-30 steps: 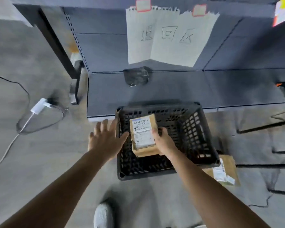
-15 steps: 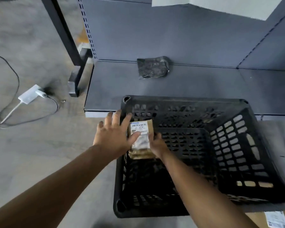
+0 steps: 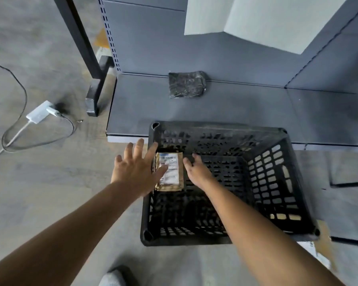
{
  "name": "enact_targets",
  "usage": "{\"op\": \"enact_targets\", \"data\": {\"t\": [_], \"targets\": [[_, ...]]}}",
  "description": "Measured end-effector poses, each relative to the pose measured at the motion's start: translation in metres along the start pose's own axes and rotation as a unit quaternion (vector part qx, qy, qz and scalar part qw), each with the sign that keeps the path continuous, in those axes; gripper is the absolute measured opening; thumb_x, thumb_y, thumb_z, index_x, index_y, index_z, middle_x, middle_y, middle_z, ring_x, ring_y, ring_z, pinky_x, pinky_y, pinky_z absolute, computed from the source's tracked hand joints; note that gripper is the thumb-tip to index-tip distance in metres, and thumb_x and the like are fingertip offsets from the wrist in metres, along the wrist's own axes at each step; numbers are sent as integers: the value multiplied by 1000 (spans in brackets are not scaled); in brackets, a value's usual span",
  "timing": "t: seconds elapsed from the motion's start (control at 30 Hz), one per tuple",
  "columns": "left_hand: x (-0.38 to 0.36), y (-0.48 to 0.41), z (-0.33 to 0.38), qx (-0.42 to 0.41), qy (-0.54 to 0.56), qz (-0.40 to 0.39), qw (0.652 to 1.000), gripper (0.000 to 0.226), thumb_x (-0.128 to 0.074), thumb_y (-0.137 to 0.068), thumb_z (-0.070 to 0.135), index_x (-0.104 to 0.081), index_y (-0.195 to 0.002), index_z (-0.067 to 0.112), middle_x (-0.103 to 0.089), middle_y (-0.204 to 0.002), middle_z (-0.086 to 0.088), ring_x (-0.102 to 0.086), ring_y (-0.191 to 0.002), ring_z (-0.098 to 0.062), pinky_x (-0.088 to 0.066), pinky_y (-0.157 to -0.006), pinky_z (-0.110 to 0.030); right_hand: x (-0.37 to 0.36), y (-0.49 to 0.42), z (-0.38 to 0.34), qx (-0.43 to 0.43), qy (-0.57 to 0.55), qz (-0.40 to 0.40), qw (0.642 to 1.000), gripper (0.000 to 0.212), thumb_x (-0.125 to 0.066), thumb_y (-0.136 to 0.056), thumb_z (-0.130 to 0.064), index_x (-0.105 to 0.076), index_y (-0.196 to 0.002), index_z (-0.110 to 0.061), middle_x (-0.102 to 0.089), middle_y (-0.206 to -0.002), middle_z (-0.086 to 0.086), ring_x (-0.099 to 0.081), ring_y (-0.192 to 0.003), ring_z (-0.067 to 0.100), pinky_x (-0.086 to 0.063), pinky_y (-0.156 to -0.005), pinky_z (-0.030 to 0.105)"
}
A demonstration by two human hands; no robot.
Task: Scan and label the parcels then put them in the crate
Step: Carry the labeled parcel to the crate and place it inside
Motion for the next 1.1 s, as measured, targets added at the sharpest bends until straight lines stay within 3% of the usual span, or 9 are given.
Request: {"op": "enact_targets", "data": {"t": [0.27,0.4,0.6,0.77,0.93,1.1], "targets": [[217,114,23,19,8,-8,1000,76,-14,-91,71,4,-153,31,3,-162,-8,-6,-147,-34,-28,-113,-52,139,215,-106,76,50,25,996,73,-47,-96,-59,-21,-156,-26,-26,-161,4,-32,-145,25,-30,-114,40],[338,192,33,32,18,9,999,77,-15,-91,71,6,-153,31,5,-162,-9,-3,-148,-34,-25,-114,-51,202,328,-160,120,88,36,988,79,-48,-91,-66,-21,-155,-28,-26,-161,2,-29,-146,23,-31,-115,49],[466,297,23,62,52,118,990,77,-19,-91,70,5,-153,33,-7,-161,-8,-16,-145,-35,-31,-110,-52,261,470,-248,175,89,56,979,78,-48,-90,-68,-19,-155,-34,-23,-161,3,-35,-143,25,-30,-115,50],[493,369,-19,161,184,156,957,70,-36,-91,64,-19,-151,32,-22,-154,-9,-25,-139,-34,-34,-107,-53,245,549,-304,240,132,55,960,78,-49,-87,-71,-19,-152,-40,-22,-161,0,-28,-146,26,-25,-115,59],[505,424,-99,193,190,154,950,70,-32,-92,65,-10,-151,35,-12,-157,-5,-17,-142,-31,-32,-109,-51,191,608,-375,321,203,69,923,78,-47,-91,-67,-16,-155,-34,-22,-158,4,-26,-145,26,-31,-114,50],[522,480,-218,197,136,198,951,73,-24,-92,68,-5,-153,34,-9,-159,-3,-10,-144,-27,-28,-112,-47,95,657,-460,378,251,95,886,72,-44,-92,-66,-16,-153,-38,-20,-159,-4,-21,-148,21,-24,-114,57]]}}
Point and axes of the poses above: each hand's wrist, its own y-axis away from the middle knuckle, its own x-axis out of the back of the hand, z = x × y, the point moved 1 cm from there along -y, towards the middle knuckle
